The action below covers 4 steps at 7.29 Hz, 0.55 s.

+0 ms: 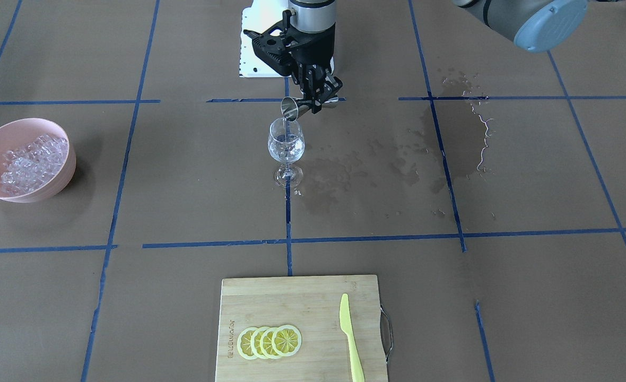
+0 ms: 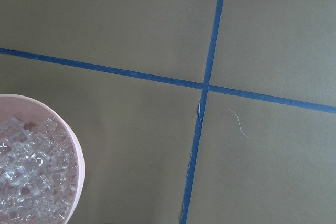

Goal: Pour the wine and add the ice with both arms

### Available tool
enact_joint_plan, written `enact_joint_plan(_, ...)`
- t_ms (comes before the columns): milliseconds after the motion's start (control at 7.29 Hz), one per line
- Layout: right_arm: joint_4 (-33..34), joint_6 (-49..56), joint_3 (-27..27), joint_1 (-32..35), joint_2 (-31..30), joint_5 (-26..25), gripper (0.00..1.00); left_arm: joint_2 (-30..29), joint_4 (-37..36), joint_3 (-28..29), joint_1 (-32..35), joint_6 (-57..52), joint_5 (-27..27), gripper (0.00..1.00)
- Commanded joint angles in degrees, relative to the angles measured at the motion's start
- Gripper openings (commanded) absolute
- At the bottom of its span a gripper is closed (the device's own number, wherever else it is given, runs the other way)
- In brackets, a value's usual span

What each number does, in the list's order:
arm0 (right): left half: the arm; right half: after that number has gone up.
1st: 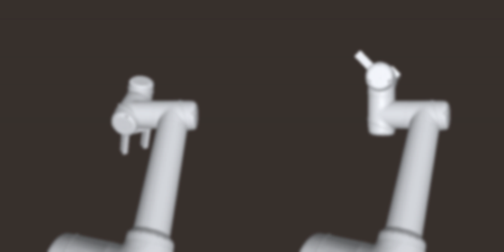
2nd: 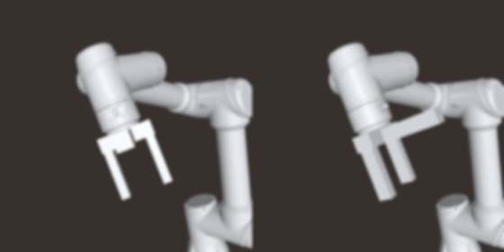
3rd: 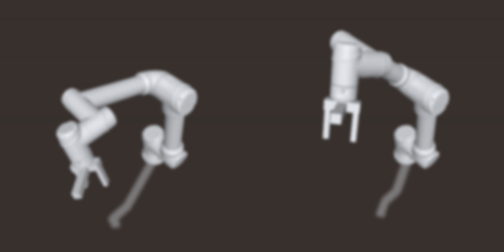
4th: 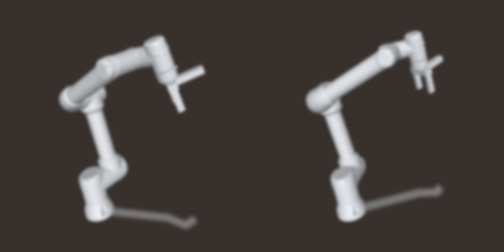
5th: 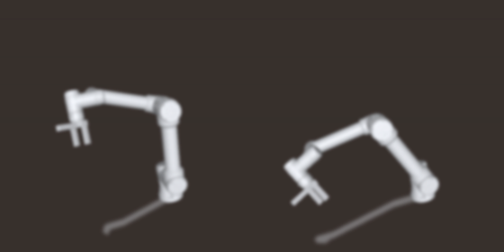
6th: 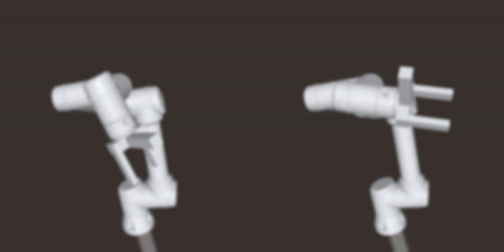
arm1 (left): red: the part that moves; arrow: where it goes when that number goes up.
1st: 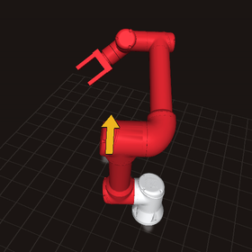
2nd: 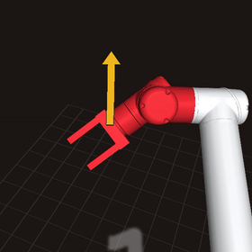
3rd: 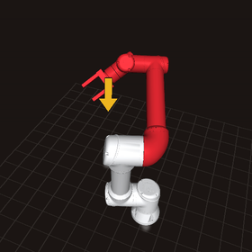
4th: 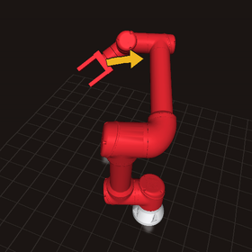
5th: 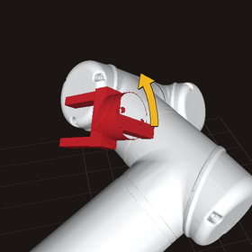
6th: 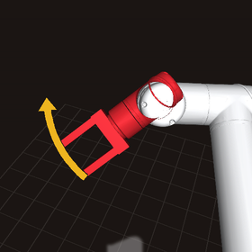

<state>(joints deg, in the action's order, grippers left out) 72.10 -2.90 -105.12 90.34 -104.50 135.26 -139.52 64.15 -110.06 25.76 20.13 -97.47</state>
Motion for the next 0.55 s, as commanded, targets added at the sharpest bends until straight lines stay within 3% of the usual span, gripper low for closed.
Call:
enact_joint_plan(0, 0.0, 0.0, 0.0, 0.0, 0.0, 0.0, 1.00, -1.1, -2.9, 0.6, 0.0, -0.2, 0.0, 0.00)
enact_joint_plan(412, 0.0, 0.0, 0.0, 0.0, 0.0, 0.0, 1.00, -5.3, -9.0, 2.1, 0.0, -0.3, 0.0, 0.00)
